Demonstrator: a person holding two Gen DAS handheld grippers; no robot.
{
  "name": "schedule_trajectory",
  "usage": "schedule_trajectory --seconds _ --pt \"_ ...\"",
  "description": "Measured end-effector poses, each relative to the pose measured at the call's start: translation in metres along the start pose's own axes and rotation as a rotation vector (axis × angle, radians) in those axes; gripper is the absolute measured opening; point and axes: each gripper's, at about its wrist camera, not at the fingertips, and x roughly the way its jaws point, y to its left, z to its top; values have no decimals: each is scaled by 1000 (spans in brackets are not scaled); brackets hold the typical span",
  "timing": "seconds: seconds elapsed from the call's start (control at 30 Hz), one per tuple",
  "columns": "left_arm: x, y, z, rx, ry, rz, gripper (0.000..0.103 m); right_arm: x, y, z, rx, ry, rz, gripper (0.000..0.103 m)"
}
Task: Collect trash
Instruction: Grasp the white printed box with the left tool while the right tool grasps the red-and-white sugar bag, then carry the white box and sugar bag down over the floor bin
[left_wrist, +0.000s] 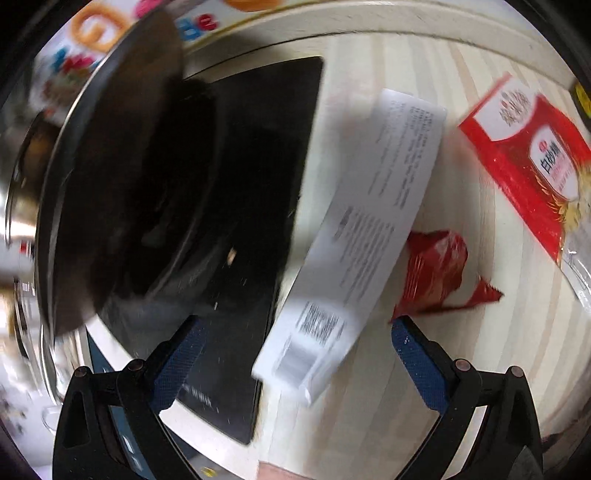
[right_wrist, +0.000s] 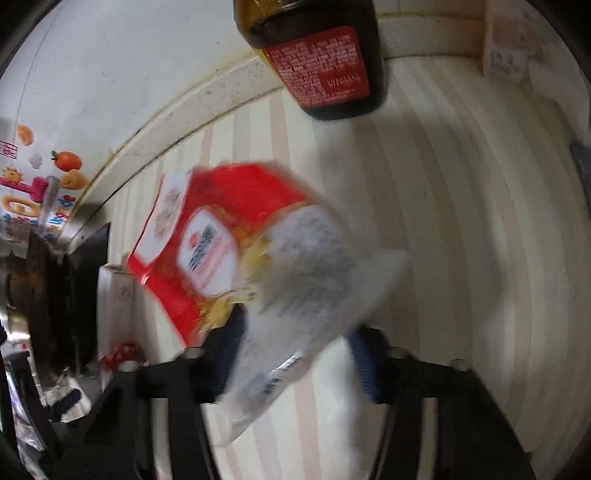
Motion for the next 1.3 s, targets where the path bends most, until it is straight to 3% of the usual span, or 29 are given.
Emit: schedule_trajectory --seconds 0.13,0.2,0.23,0.43,0.63,0.77,0.87,0.97,1.2,1.3 --pt "6 -8 14 54 20 -6 101 -7 -5 8 -28 -52 17 19" --pt "8 -11 19 73 26 -25 74 -21 -12 10 -74 -79 9 18" --pt "9 -13 19 75 37 -49 54 -23 -13 10 -88 -84 5 17" --pt "1 -19 0 16 40 -108 52 -49 -47 -6 -140 -41 -12 16" --pt "-18 -25 -77 -235 93 -215 51 -50 -52 -37 -186 31 -22 16" --pt "-27 -33 -130 -352 129 -273 51 -41 -49 -55 -198 93 -13 18" --pt "-33 -38 -151 -400 142 -316 51 -32 -48 -62 -195 109 -18 22" --pt "-37 -51 -153 -366 132 -306 51 -24 -39 -64 -228 111 -40 26" --pt "-32 -59 -128 -331 114 -316 52 -20 -23 -70 -287 99 -52 50" --pt "-26 -62 -122 -350 115 -318 47 -21 -18 -74 -329 78 -68 51"
